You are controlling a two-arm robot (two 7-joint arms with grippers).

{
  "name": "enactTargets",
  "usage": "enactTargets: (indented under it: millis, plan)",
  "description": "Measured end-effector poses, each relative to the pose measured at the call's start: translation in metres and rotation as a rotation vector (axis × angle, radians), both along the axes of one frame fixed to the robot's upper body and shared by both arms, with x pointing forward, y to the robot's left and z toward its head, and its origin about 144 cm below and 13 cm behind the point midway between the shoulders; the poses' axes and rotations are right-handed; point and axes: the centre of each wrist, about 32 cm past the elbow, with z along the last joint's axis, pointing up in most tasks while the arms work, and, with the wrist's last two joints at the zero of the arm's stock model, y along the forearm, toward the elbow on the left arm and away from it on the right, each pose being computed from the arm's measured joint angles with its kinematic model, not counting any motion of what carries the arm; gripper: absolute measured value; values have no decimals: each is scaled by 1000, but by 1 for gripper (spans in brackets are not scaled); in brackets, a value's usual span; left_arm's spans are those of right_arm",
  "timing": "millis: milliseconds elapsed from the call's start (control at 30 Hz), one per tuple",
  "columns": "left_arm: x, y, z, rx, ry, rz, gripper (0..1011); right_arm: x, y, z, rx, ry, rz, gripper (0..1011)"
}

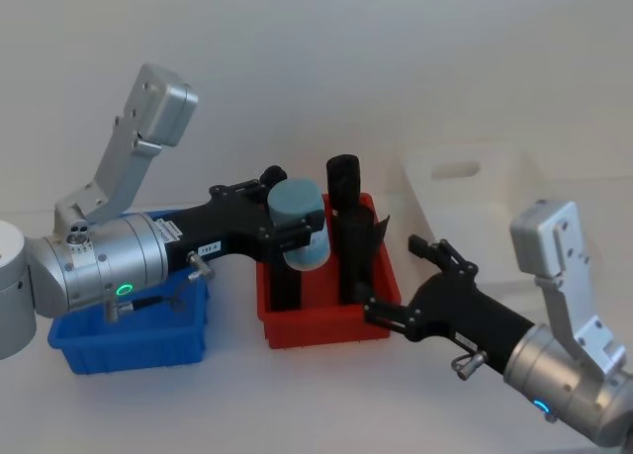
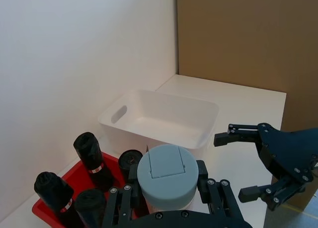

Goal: Pick the cotton swabs from the blue box and place them into the white box.

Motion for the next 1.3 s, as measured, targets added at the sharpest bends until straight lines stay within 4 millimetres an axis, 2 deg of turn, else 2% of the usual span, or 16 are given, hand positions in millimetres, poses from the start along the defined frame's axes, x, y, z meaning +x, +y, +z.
enactTargets:
  millis: [567,1300]
  plan:
    - [0,0,0,0,-1,-2,664,26,25,12,-42,-2,63,1001]
    - [0,0,0,0,0,-3,664,56,54,16,-21,30,112,980]
